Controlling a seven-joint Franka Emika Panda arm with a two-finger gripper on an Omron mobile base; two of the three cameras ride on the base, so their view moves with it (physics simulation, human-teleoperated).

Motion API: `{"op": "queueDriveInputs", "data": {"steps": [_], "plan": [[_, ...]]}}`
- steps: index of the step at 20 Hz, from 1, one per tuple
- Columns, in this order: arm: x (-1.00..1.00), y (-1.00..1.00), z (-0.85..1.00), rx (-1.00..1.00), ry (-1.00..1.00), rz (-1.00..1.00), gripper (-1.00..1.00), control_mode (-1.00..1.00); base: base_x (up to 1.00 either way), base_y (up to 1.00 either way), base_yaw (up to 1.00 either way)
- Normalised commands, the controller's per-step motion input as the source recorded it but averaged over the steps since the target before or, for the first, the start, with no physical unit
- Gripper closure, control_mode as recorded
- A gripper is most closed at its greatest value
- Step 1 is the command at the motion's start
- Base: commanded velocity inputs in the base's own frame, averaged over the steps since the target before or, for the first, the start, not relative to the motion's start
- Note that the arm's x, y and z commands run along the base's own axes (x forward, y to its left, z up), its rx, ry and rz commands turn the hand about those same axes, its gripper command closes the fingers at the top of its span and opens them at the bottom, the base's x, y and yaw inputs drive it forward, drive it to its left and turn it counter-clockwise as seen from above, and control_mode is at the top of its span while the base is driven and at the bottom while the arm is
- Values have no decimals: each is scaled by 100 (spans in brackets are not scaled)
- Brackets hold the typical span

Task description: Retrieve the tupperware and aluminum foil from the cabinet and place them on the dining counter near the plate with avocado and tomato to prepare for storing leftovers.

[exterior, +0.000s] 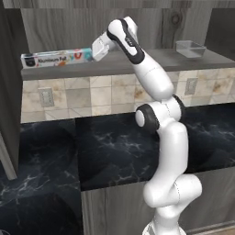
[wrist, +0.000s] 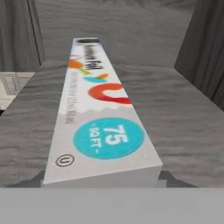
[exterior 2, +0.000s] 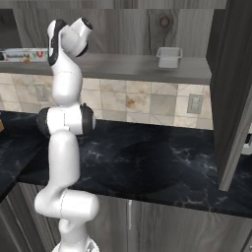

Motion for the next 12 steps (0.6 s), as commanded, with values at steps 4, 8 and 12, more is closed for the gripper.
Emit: {"op": "queueDriveInputs", "data": {"steps": [4,8,12], "plan": [[-51,-11,-33,0,-17,-10,100,-100,0,0,0],[-67,-63,-47,2,-11,-14,100,-100,0,0,0],[-96,-100,-45,20,-6,-10,100,-100,0,0,0]]}}
